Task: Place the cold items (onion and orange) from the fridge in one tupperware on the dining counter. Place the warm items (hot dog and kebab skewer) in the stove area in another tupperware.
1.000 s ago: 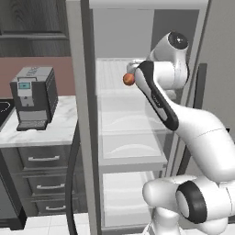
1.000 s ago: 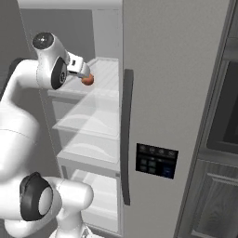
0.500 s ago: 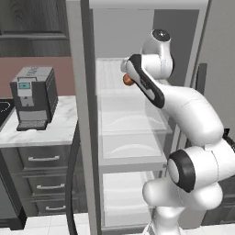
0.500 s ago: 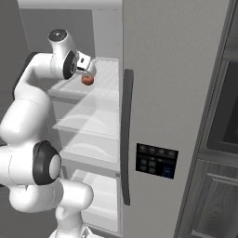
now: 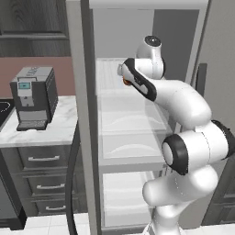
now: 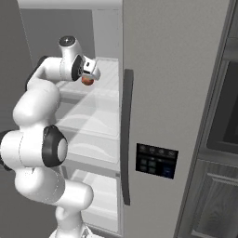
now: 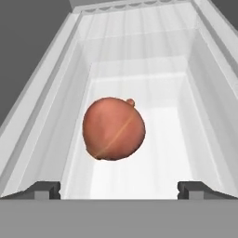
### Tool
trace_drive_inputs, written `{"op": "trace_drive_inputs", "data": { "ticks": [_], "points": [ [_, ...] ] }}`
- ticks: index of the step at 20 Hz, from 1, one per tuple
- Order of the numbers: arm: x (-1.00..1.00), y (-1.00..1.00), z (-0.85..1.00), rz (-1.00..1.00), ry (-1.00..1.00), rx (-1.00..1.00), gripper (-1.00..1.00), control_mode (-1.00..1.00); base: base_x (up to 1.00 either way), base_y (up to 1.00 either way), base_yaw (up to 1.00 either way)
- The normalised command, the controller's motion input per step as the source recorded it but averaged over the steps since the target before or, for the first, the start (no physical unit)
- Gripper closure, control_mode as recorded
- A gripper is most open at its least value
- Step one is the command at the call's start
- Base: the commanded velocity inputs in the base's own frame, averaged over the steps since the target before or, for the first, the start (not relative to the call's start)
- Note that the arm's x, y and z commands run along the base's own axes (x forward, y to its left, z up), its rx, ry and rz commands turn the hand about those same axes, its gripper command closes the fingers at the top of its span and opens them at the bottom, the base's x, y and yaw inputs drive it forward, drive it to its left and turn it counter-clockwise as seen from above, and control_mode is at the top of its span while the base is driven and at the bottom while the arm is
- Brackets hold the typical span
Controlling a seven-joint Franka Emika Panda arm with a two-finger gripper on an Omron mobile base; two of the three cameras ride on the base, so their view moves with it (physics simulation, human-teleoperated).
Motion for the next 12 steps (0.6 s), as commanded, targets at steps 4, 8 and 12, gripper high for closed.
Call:
{"op": "trace_drive_inputs", "data": {
  "ticks": [4, 8, 12],
  "points": [
    [0.52, 0.18, -0.25, 0.0, 0.0, 0.0, -1.0, -1.0, 0.0, 0.0, 0.0],
    [0.5, 0.09, -0.22, 0.0, 0.0, 0.0, -1.0, -1.0, 0.0, 0.0, 0.0],
    [0.43, 0.0, -0.14, 0.0, 0.0, 0.0, -1.0, -1.0, 0.0, 0.0, 0.0]
  ]
}}
